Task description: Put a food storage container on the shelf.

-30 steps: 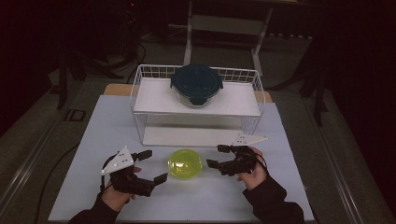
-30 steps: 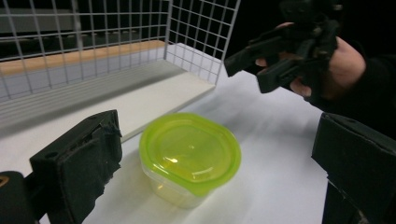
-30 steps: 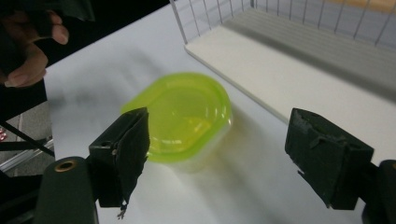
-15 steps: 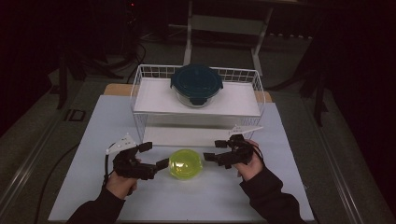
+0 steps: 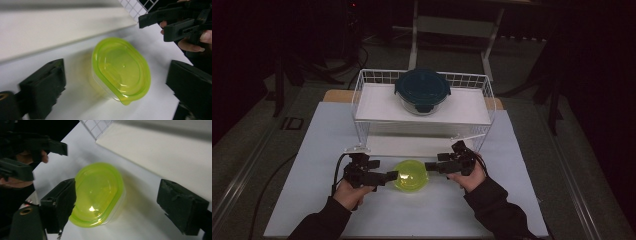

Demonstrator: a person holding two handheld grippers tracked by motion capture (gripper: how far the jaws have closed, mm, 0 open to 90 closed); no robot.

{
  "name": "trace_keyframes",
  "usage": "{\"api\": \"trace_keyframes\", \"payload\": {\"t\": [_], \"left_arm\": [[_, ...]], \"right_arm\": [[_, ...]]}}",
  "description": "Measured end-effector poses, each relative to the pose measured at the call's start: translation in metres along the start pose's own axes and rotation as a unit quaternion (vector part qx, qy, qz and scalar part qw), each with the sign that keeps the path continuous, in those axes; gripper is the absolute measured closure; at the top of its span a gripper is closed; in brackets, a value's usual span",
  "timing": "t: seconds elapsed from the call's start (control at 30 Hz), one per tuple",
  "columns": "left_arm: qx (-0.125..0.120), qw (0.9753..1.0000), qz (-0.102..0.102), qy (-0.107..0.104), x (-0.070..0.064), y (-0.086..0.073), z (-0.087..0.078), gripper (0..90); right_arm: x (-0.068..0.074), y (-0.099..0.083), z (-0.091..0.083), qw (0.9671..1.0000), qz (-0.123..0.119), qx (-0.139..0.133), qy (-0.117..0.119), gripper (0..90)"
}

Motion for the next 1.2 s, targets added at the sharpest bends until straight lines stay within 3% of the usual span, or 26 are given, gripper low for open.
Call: {"api": "trace_keyframes", "payload": {"t": [0.1,0.2,0.27,0.4,0.47,0.67,0.8,0.9,1.0,1.1,1.2], "left_arm": [[0.011,0.9986,-0.049,-0.016,0.004,-0.004,0.005,11.4],[0.023,0.9968,-0.076,-0.013,0.010,-0.008,0.009,16.9],[0.028,0.9959,-0.084,-0.017,0.011,-0.012,0.012,26.7],[0.043,0.9923,-0.115,-0.015,0.015,-0.019,0.019,35.5],[0.050,0.9913,-0.121,-0.016,0.015,-0.022,0.021,40.3],[0.062,0.9848,-0.157,-0.042,0.017,-0.027,0.025,60.3],[0.060,0.9852,-0.154,-0.045,0.017,-0.027,0.026,68.1],[0.056,0.9832,-0.166,-0.051,0.016,-0.027,0.024,71.5],[0.054,0.9838,-0.164,-0.050,0.014,-0.027,0.024,72.9],[0.059,0.9860,-0.151,-0.038,0.012,-0.027,0.024,73.5],[0.063,0.9876,-0.142,-0.025,0.011,-0.028,0.025,74.0]], "right_arm": [[-0.003,-0.004,0.007,0.9997,0.016,0.012,-0.011,22.0],[-0.005,-0.007,0.011,0.9991,0.033,0.022,-0.014,31.0],[-0.006,-0.011,0.014,0.9981,0.047,0.034,-0.017,38.9],[-0.008,-0.018,0.019,0.9955,0.075,0.055,-0.018,51.5],[-0.009,-0.022,0.021,0.9941,0.083,0.066,-0.019,58.0],[-0.007,-0.025,0.023,0.9923,0.097,0.077,-0.008,69.4],[-0.002,-0.025,0.023,0.9914,0.103,0.080,-0.012,71.5],[-0.002,-0.026,0.022,0.9908,0.112,0.076,-0.010,72.9],[-0.001,-0.029,0.020,0.9918,0.105,0.073,-0.006,73.1],[0.002,-0.030,0.019,0.9913,0.108,0.073,-0.015,73.7],[0.006,-0.032,0.019,0.9899,0.121,0.074,-0.001,75.1]]}}
Point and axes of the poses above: each handheld gripper's, and its own axes: z roughly forward along the jaws, y roughly out of its top, x roughly to its left, the point moved 7 cm from there along z, roughly forward along the jaws, and after that the axes turned 7 degrees about -x, right-handed, at the moved point
